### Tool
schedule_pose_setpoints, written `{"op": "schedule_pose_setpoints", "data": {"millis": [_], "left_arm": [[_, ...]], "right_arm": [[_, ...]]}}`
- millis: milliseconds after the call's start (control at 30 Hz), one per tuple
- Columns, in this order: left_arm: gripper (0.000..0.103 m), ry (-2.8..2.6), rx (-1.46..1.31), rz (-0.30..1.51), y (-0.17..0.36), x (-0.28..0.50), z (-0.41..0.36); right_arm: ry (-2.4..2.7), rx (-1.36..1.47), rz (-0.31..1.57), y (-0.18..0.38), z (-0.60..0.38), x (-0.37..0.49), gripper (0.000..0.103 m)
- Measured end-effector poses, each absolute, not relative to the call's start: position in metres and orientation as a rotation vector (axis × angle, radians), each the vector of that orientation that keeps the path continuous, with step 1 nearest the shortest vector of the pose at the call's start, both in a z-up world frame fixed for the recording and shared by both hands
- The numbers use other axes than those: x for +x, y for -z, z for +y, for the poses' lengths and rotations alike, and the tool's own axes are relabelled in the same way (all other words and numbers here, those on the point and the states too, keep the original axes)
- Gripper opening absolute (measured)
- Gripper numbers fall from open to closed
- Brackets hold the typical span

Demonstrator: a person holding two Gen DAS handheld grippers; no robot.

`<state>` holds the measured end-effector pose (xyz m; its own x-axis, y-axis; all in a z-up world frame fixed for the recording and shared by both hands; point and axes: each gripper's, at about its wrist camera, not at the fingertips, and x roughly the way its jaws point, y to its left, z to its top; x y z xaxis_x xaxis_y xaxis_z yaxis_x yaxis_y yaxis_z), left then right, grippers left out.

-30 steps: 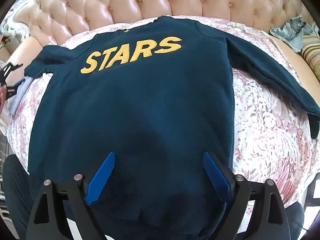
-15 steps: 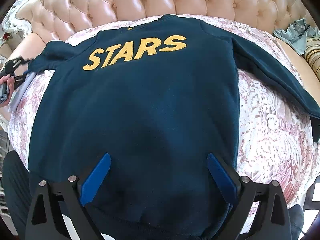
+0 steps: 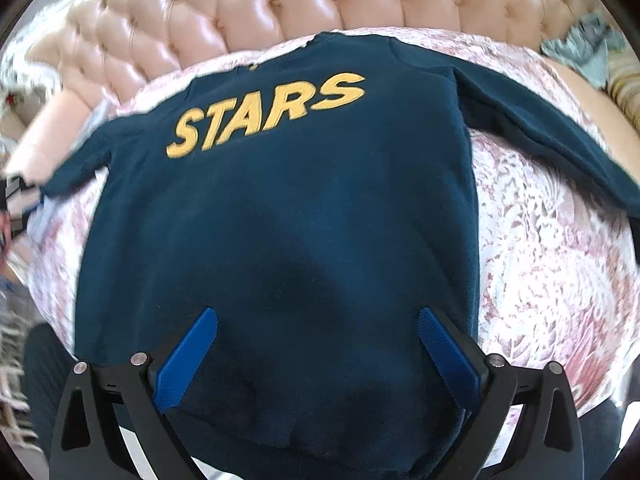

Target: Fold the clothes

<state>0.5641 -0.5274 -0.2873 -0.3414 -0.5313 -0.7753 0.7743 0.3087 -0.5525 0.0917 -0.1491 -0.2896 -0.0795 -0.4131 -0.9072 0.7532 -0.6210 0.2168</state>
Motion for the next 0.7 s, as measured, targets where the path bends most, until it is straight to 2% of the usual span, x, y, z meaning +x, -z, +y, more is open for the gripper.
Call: {"op": "schedule_pose_setpoints", "data": {"millis": [100, 300, 367, 400, 467, 533, 567, 600, 700], "left_arm": [[0.051, 1.378, 0.219, 1.279, 0.275, 0.565, -0.516], [0.050, 1.581, 0.455, 1.292, 0.305, 0.477, -0.537], [0.044, 1.647, 0.537, 1.292, 0.315, 0.447, -0.545], [0.036, 1.679, 0.578, 1.291, 0.320, 0.433, -0.548], [0.033, 1.744, 0.661, 1.288, 0.330, 0.403, -0.555], [0.026, 1.807, 0.746, 1.282, 0.340, 0.374, -0.563], [0.021, 1.834, 0.786, 1.277, 0.345, 0.361, -0.566], [0.005, 1.801, 0.785, 1.256, 0.345, 0.368, -0.572], [0.005, 1.735, 0.797, 1.194, 0.342, 0.386, -0.585]], "right_arm": [[1.806, 1.373, 0.367, 0.289, -0.147, 0.091, 0.102], [1.809, 1.357, 0.385, 0.291, -0.150, 0.095, 0.103], [1.809, 1.351, 0.402, 0.292, -0.150, 0.097, 0.103], [1.807, 1.352, 0.405, 0.292, -0.150, 0.097, 0.103], [1.802, 1.357, 0.404, 0.292, -0.149, 0.096, 0.103], [1.790, 1.363, 0.397, 0.291, -0.148, 0.094, 0.103], [1.785, 1.367, 0.387, 0.291, -0.147, 0.093, 0.103], [1.780, 1.369, 0.376, 0.291, -0.146, 0.092, 0.103], [1.769, 1.366, 0.370, 0.292, -0.145, 0.092, 0.103]]}}
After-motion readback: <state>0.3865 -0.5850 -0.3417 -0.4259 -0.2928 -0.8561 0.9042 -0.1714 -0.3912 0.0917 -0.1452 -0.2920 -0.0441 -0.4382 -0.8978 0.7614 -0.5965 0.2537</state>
